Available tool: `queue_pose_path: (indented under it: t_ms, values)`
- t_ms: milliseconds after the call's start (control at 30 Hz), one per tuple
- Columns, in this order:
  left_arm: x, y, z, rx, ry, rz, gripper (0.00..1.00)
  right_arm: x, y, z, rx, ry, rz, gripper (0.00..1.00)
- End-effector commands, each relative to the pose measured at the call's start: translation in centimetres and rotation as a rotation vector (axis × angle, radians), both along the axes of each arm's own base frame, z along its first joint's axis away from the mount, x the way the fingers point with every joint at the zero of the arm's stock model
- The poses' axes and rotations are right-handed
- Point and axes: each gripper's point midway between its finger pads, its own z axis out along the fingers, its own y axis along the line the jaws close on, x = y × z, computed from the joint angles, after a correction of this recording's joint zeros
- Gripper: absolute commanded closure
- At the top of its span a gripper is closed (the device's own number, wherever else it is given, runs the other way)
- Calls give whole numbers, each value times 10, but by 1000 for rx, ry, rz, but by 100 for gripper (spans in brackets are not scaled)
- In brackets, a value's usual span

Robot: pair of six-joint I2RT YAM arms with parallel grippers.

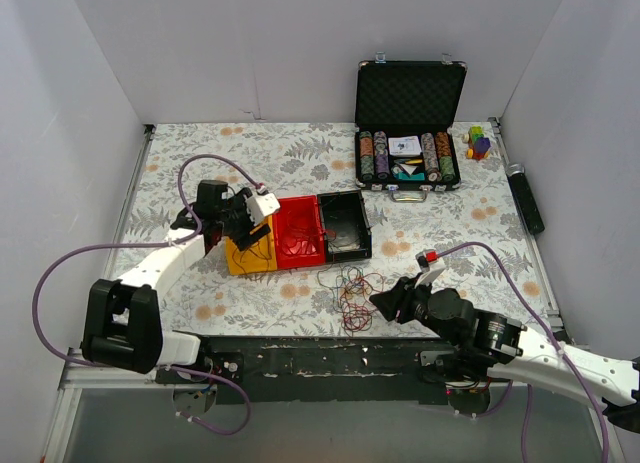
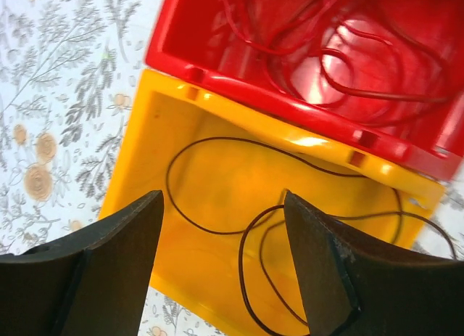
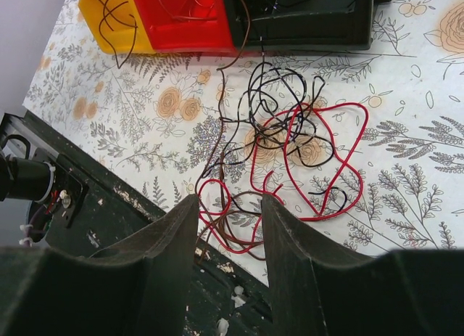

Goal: Untangle the cables
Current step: Place the cable in the bin.

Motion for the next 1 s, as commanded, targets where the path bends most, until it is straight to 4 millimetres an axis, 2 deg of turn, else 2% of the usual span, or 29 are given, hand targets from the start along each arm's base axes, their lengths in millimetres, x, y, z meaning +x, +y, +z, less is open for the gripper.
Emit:
queue_pose_path:
  t_ms: [0, 233, 333, 467, 567, 700, 833, 900, 967]
  values:
    - [35, 12, 14, 14, -112, 118, 33, 5, 4, 18, 49, -23, -23, 53]
    - [42, 16, 12, 21, -117, 156, 34, 5, 2, 20, 55, -25, -28, 53]
    - [52, 23, 21, 34, -167, 197, 34, 5, 1, 21, 58, -28, -29, 53]
    - [68, 21, 58, -21, -233, 242, 30, 6, 2, 22, 59, -32, -28, 52]
    - [72, 11, 96, -91, -255, 235, 27, 6, 1, 21, 50, -30, -31, 46]
    - [73, 11, 139, -159, -308, 268, 21, 7, 2, 18, 35, -25, -39, 36]
    - [60, 2, 173, -240, -331, 235, 15, 10, 1, 8, -3, -13, -56, 33]
    - [47, -11, 181, -288, -304, 165, 14, 10, 4, 3, -20, -11, -46, 33]
    - [26, -28, 181, -334, -245, 63, 15, 9, 10, -2, -33, -14, -22, 33]
